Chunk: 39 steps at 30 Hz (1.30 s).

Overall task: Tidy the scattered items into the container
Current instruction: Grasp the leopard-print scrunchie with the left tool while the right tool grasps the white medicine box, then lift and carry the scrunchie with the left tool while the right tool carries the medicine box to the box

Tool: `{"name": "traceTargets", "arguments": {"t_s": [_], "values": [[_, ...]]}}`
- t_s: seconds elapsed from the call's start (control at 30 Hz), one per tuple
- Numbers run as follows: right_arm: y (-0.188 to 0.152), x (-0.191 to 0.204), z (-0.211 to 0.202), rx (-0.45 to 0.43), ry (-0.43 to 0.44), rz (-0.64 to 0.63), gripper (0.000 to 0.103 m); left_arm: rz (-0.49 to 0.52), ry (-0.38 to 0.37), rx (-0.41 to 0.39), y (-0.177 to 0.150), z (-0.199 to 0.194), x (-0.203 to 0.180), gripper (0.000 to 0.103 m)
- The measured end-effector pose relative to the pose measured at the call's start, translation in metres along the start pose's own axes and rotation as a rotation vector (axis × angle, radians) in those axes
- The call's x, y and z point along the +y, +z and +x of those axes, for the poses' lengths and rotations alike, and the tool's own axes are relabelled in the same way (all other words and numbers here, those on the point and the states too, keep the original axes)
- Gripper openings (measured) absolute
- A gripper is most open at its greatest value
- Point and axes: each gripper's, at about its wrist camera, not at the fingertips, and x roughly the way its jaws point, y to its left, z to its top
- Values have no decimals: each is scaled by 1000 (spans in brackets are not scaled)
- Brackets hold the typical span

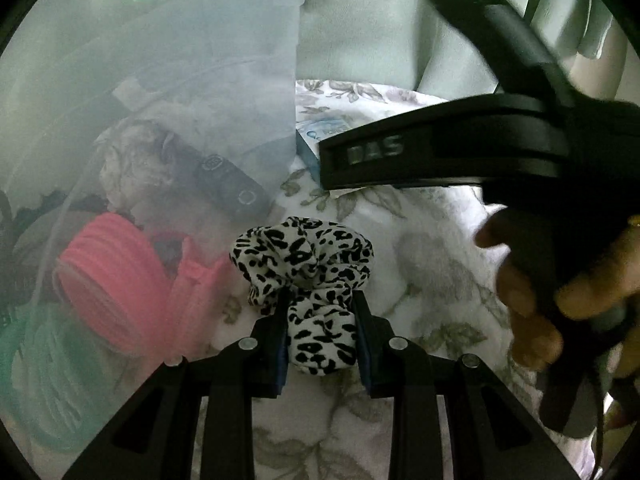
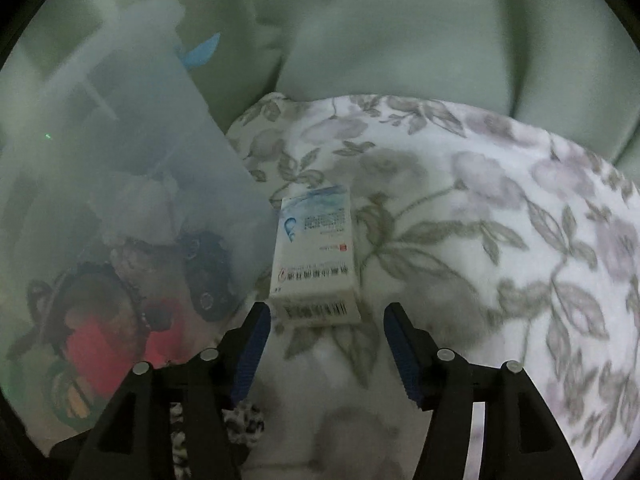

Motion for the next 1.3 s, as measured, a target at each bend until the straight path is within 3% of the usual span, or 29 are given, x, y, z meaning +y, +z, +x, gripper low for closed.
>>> {"name": "traceTargets", "arguments": {"t_s": [0.23,0.57,0.77,0.93,1.3], "values": [[18,9,14,3,-14,-42,63,-2,-9,1,2,11,-4,29],[29,16,29,19,-46,-92,63,-30,10,4,-1,-7,-14,29],[26,6,23,11,-58,-26,50,-34,12,6,1,-8,-13,29],[12,-3,8,12,-76,10,50,-15,-12,7,8,9,-4,29],[-60,-26,-45,24,-123,139,50,3,1,8,10,6,-6,30]]}}
